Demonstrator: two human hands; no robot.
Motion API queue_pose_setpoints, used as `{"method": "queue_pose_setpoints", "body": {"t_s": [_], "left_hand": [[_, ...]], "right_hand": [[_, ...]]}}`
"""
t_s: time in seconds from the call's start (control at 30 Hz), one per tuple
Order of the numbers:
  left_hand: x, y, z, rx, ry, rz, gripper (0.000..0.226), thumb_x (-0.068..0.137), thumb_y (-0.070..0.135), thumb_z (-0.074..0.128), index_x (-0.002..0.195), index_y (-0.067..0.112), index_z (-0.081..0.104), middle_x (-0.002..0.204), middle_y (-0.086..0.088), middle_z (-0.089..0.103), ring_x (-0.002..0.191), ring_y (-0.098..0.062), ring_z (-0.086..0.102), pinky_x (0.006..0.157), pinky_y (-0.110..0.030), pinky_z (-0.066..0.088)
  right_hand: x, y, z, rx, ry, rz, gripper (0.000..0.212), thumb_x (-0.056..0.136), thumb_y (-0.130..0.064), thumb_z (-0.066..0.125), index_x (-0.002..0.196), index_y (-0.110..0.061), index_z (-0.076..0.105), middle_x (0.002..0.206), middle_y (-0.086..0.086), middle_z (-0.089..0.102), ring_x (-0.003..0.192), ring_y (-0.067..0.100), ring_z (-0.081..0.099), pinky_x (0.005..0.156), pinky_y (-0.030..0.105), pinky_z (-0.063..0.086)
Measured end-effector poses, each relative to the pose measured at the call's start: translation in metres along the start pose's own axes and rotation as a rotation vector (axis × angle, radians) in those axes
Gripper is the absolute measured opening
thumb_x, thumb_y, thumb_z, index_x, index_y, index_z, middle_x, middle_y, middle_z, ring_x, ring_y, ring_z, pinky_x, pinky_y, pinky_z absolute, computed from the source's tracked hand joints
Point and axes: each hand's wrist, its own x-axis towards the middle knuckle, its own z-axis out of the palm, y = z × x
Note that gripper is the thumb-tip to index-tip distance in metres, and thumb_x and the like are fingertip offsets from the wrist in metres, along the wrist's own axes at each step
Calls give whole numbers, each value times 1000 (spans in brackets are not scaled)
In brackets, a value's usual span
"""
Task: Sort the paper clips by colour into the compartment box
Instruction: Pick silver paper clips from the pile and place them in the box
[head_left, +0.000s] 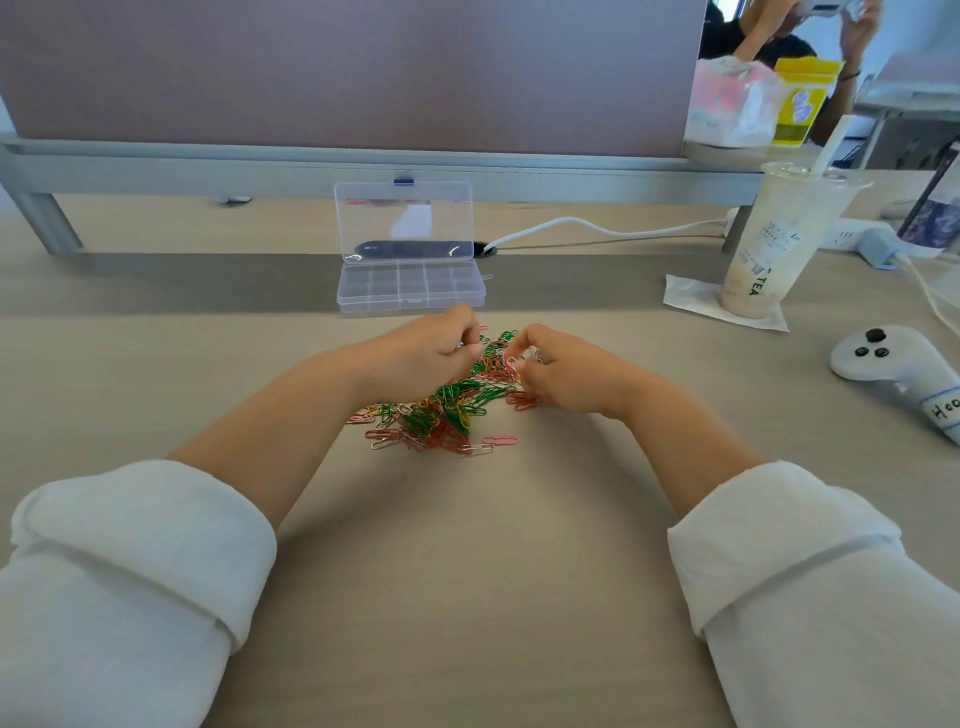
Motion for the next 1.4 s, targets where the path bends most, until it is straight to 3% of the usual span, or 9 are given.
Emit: {"method": "queue_pose_setpoints", "body": {"t_s": [0.17,0.23,0.3,0.43,0.53,0.8,1.0,1.1,1.4], "left_hand": [[1,-10,-4,-22,30,0,9,100,22,31,106,24,38,65,7,56,49,2,46,49,-11,34],[0,-14,-7,-55,37,0,15,100,21,31,108,27,42,64,7,54,56,-3,47,58,-15,39],[0,-19,-10,-92,47,0,19,100,20,31,97,26,49,65,4,51,64,-14,48,68,-29,43],[2,-23,-10,-83,108,-18,33,101,21,30,71,20,44,68,-1,46,62,-14,39,64,-28,35],[6,-25,-7,-26,159,-37,39,100,32,29,76,13,53,75,-2,53,69,-13,45,75,-28,36],[22,-38,-10,127,123,-26,41,99,31,33,66,9,43,62,-3,43,57,-14,37,56,-26,31],[28,-40,-15,235,42,-69,30,98,33,38,100,20,65,102,-4,66,95,-18,57,81,-32,45],[27,-38,-18,285,76,-70,30,95,36,45,96,17,68,97,-1,66,91,-16,56,78,-31,44],[13,-29,-13,297,-43,82,16,82,31,67,97,29,73,91,16,66,71,4,50,72,-16,42]], "right_hand": [[3,-2,2,55,41,-8,20,97,-13,40,83,-20,53,60,-5,43,53,9,38,53,23,34],[5,-2,2,31,75,-7,29,99,-19,40,70,-23,46,59,-4,43,53,8,37,51,21,29],[8,-5,3,12,86,-24,39,100,-23,35,62,-19,40,56,-2,39,52,11,35,51,23,28],[14,-11,6,-72,92,-3,56,101,-38,25,52,-13,33,53,4,38,49,17,35,54,27,31],[23,-13,5,-131,137,19,60,100,-41,25,50,-11,37,54,5,42,51,16,40,58,27,33],[42,-11,-4,-186,74,-66,37,99,-26,38,68,-19,57,61,-5,47,56,6,42,55,20,33],[47,-6,-9,-110,37,-111,11,83,-31,67,82,-20,70,71,-18,55,70,-2,50,64,13,36],[48,-10,-4,-157,-6,-119,13,74,-30,76,81,-20,71,70,-21,51,71,-3,49,62,9,34],[48,-17,-7,-271,-68,-82,7,89,-24,58,86,-18,58,74,-14,48,72,7,45,55,14,31]]}}
